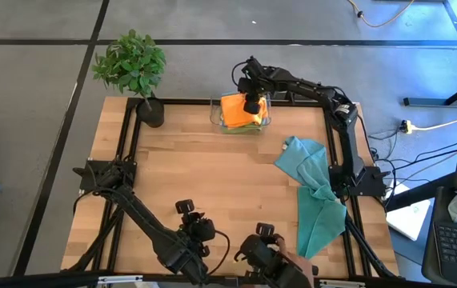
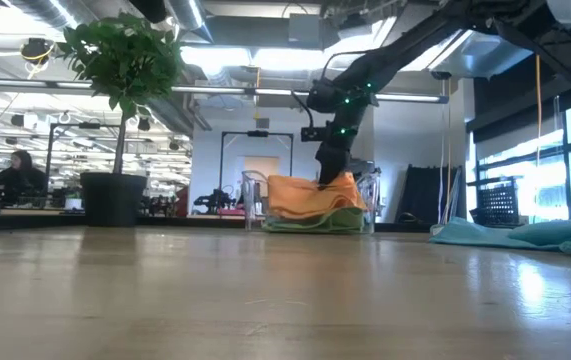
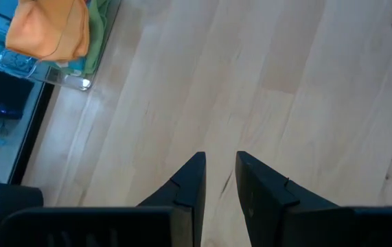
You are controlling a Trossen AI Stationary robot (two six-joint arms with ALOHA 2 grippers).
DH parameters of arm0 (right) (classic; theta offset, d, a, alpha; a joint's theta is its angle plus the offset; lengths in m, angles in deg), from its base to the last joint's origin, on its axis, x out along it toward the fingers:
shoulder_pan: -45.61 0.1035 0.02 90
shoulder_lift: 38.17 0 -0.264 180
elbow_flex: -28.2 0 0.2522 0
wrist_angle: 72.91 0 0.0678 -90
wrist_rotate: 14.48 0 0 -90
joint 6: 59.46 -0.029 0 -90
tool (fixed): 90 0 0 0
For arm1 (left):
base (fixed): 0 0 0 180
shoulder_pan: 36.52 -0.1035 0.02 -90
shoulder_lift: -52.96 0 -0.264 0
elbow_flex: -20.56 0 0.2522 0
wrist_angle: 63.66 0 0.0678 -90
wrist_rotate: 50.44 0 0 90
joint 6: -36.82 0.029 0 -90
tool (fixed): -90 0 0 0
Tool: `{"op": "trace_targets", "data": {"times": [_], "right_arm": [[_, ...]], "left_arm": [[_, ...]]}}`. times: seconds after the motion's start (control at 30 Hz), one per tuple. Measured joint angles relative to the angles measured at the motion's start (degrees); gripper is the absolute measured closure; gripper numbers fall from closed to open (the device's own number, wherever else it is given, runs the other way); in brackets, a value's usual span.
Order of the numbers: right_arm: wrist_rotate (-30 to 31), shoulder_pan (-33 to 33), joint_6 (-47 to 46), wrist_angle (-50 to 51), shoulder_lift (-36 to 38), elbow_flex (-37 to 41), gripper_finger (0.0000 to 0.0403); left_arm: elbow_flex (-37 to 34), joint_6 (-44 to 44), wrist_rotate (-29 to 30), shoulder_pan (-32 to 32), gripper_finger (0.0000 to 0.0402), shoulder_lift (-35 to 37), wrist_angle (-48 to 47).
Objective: Fold microfiber towels
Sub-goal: Put the folded orange microfiber towel into the transparent bin
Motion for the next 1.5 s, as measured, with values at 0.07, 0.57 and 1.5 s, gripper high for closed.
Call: {"op": "trace_targets", "data": {"times": [0.07,0.57,1.5], "right_arm": [[1.1,0.0,0.1,1.4,0.3,-1.8,0.0226],[-5.1,3.0,-2.8,33.5,0.6,-24.7,0.0197],[-22.7,-1.0,-9.3,4.9,7.4,6.4,0.0382]], "left_arm": [[0.0,0.0,0.0,0.0,0.0329,0.0,0.0],[-4.0,-1.3,18.8,-2.7,0.0329,0.0,0.7],[-9.0,60.1,-2.1,-37.2,0.0393,4.9,29.1]]}}
